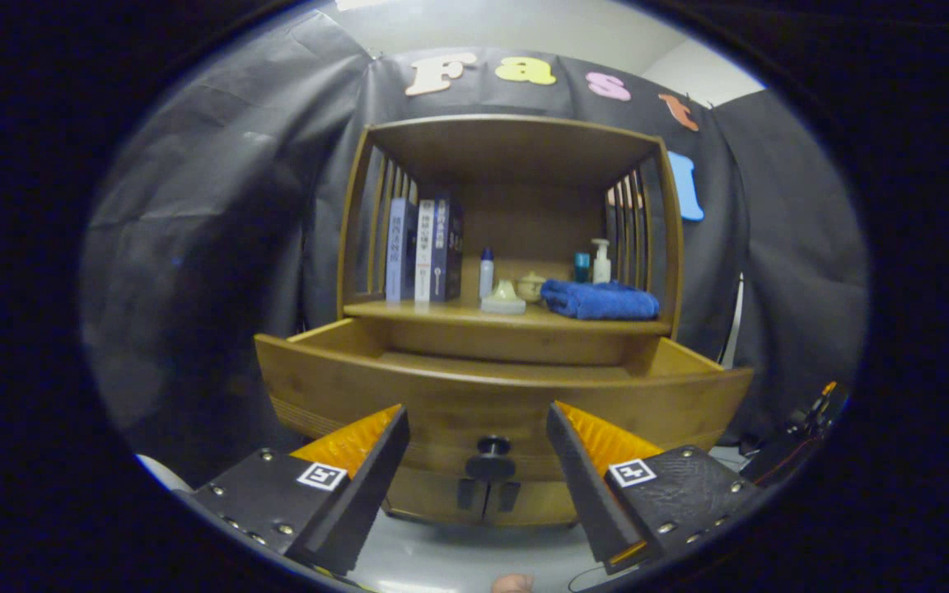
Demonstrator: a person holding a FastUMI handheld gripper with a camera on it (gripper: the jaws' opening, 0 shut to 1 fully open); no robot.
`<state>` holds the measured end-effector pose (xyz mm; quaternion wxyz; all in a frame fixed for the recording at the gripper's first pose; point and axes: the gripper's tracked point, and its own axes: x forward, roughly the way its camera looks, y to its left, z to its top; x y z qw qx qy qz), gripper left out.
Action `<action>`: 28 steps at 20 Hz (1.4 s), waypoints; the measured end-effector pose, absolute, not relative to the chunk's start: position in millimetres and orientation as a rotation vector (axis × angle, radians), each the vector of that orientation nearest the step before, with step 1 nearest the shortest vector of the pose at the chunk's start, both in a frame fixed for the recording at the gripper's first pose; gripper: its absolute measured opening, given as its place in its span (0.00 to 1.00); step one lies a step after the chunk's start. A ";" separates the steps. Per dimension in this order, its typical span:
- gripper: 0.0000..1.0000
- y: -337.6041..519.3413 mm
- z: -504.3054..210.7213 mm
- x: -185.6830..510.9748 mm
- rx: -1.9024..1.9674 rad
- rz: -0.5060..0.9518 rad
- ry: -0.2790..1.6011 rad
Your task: Pull open the drawer, take out the items inside it, and place them on the countertop above the cabinet.
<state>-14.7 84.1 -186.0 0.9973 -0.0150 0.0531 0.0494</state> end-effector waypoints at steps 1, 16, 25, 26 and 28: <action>0.99 84.8 -191.9 -7.1 -0.022 0.090 0.111; 0.99 100.8 -208.7 111.7 -0.087 -0.027 0.060; 0.99 108.0 -213.9 184.1 -0.059 -0.023 0.037; 0.99 108.7 -216.0 190.5 -0.061 -0.022 0.042; 0.99 107.9 -216.7 194.2 -0.057 -0.018 0.048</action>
